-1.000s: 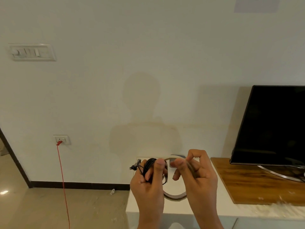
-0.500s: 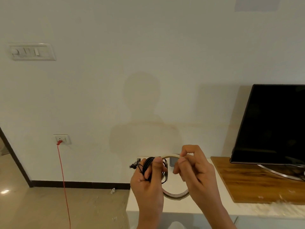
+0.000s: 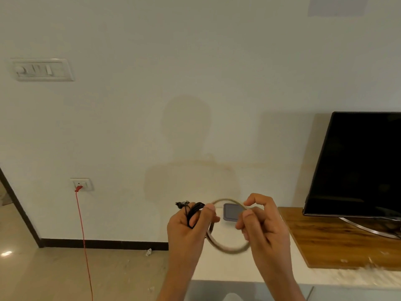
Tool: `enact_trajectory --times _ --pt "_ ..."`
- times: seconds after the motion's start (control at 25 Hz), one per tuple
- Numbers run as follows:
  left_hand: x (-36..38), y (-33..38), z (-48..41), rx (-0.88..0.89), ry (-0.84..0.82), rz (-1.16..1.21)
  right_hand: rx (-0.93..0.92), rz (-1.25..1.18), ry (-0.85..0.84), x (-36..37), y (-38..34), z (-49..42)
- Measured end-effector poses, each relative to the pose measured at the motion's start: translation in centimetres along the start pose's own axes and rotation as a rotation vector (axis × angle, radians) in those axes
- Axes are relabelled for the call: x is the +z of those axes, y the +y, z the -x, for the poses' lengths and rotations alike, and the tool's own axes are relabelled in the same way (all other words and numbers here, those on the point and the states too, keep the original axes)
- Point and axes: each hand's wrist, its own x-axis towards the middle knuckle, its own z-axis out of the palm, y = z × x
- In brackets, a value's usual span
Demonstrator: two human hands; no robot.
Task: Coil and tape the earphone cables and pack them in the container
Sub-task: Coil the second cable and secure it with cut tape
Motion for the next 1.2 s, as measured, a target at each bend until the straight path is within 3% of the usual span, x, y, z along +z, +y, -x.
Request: enact_trajectory --times 0.24,0.32,0.48,0.64,0.8,1.2 --pt "-1.1 0.2 -1.1 0.254 -0.222 -0.264 -0.060 0.125 -0.195 -0.5 -0.1 -0.9" --pt "-1.0 0.1 -0.8 0.281 -0.187 -0.248 -0.076 0.163 -0.236 -0.6 -0.4 -1.2" --pt "0.1 0.4 0.1 0.302 0.028 -0.173 -0.085 0.123 -0.138 -0.3 -0.6 -1.0" --pt "0.7 0.2 0.5 0.214 0.163 -0.024 -0.049 0.050 -0.055 0.2 -1.3 -0.1" --pt "0.8 -0.1 0.8 0.216 0.143 -0.023 -0.064 0.009 -0.016 0.4 -1.2 0.0" --pt "0.4 -0.1 0.8 0.322 0.090 -0.109 -0.135 0.077 -0.110 -0.2 -1.1 -1.0"
